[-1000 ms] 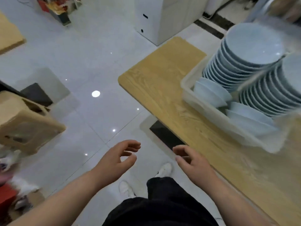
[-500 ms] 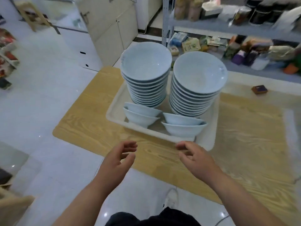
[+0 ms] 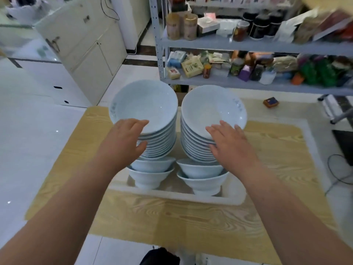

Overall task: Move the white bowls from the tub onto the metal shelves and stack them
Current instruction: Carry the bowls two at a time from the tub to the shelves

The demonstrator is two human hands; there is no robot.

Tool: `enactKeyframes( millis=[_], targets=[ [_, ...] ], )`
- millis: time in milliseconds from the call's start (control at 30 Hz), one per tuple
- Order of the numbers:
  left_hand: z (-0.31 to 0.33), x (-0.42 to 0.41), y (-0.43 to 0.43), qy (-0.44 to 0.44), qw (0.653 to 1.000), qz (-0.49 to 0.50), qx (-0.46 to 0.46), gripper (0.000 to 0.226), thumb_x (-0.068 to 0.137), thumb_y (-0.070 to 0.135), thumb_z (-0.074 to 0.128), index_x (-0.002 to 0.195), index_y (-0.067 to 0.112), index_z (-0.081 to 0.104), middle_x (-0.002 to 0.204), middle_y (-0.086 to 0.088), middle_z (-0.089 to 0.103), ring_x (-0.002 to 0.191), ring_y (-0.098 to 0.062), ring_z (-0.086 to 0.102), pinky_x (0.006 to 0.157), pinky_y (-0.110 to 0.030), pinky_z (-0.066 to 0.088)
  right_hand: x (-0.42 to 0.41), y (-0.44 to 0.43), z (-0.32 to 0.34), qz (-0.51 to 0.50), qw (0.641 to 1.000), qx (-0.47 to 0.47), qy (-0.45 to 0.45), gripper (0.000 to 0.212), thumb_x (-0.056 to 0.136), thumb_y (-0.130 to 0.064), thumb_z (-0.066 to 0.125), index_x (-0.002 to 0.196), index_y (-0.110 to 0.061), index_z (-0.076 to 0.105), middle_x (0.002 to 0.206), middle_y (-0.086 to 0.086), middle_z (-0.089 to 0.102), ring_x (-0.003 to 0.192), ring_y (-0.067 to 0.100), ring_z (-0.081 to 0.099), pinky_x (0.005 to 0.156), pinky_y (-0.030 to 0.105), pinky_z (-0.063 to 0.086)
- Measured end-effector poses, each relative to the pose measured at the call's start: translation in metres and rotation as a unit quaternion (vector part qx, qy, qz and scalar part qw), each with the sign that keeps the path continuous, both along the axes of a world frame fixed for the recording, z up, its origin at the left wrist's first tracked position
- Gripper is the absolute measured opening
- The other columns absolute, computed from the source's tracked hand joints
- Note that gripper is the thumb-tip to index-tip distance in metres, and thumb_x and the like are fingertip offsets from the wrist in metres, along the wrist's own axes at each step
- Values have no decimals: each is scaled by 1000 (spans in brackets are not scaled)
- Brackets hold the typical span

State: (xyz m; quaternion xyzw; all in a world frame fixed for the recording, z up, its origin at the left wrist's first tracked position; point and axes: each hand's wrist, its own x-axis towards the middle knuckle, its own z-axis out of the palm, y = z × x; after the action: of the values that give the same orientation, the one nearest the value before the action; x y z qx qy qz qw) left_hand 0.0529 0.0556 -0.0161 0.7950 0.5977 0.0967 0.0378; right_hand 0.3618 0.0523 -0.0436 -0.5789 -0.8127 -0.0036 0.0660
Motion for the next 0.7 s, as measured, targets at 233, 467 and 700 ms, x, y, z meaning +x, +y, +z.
enactKeyframes(
  millis=[233,467,700],
  targets=[
    [9,-20,54,110,981,-50,-152,25,93,35,57,119,37,61,114,10,60,106,-14,57,82,-32,49,-12,11,12,-22,999,-46,-11,40,98,-17,45,134,-31,51,124,-4,63,99,27,62,81,38,53],
    [12,-20,48,106,990,-81,-53,33,91,4,51,110,31,58,97,9,50,86,-15,50,55,-29,39,-6,14,1,6,999,28,-18,37,86,-5,54,120,-16,59,101,5,64,88,28,60,76,41,47],
    [31,-1,10,102,992,-25,65,42,71,-13,51,100,14,63,82,-5,57,75,-30,57,56,-40,47,8,8,9,47,990,121,60,31,87,-6,41,107,-13,64,94,5,61,83,28,57,73,39,44]
  ],
)
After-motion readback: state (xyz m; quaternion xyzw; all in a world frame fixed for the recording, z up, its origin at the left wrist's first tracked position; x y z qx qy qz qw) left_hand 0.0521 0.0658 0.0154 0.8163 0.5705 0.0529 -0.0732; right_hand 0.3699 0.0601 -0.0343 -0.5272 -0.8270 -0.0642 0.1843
